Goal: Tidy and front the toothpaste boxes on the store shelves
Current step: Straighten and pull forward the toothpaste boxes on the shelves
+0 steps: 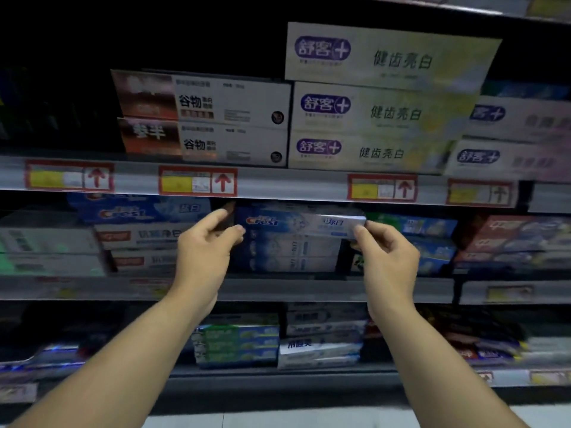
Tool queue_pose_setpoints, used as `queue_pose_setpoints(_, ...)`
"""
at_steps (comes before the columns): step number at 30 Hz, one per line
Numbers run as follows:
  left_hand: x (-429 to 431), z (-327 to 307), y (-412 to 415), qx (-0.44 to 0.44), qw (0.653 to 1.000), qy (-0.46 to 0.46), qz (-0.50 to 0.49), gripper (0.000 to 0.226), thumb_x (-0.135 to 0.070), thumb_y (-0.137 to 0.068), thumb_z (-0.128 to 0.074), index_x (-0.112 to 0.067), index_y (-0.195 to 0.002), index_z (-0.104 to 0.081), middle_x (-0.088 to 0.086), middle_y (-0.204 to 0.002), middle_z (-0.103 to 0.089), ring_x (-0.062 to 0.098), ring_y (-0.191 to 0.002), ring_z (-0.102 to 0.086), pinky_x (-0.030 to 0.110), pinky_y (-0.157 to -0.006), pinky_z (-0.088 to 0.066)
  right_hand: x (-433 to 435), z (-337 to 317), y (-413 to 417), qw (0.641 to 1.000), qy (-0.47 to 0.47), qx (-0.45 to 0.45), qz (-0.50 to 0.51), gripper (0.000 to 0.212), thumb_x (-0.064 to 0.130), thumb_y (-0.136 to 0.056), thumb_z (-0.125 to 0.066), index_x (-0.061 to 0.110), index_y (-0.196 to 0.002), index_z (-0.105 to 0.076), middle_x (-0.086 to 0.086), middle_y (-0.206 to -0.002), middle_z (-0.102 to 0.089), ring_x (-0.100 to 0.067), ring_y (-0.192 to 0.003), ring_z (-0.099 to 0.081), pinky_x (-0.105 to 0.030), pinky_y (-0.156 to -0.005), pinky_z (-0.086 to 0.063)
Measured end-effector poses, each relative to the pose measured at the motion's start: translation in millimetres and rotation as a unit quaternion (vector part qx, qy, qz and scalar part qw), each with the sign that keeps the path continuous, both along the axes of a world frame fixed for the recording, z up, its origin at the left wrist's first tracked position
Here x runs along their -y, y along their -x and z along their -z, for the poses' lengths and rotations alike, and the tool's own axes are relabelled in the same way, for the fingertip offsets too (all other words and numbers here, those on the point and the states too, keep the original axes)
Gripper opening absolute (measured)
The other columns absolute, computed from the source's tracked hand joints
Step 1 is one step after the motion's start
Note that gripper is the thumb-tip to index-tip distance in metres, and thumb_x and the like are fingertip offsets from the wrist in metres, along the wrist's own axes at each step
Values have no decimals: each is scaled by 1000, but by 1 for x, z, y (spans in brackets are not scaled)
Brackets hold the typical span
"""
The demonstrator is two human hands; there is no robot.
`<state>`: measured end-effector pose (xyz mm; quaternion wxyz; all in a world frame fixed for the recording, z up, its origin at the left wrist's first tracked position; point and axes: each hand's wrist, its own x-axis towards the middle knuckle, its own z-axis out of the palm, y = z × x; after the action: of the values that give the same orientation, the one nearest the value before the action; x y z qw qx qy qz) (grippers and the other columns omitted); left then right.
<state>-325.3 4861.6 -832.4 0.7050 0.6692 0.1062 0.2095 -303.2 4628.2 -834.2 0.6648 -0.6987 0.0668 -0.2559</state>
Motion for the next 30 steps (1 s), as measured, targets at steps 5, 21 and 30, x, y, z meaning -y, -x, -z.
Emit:
queue_pose_setpoints(5, 5, -3, -8, 4, 999, -38, 3, 32, -22, -86, -75, -29, -116, -69, 15, -118, -68, 31, -103, -68, 47, -101, -53, -3, -5, -10, 999, 47, -11, -25, 15, 23, -94, -69, 25, -110, -70, 0, -109, -69, -18, -99, -68, -38, -91, -56)
queue_pose_setpoints(21, 5, 2, -8, -74, 987, -142, -21, 9, -15, -96, -59, -7, -98, -64, 6, -74, -55, 20, -66, -48, 31, -62, -37, -13, 2, -18, 983, 122, -96, -98, 13, 11, -96, -59, 19, -106, -59, 3, -87, -64, -15, -69, -57, -31, -56, -45)
queue_pose_setpoints(30, 6, 3, -11, -100, 988, -120, -9, 16, -14, -102, -51, -20, -94, -62, 7, -92, -59, 19, -81, -52, 30, -63, -37, -15, 7, -18, 982, 106, -118, -99, 15, 12, -95, -61, 22, -106, -62, -6, -95, -68, -21, -74, -57, -34, -65, -47)
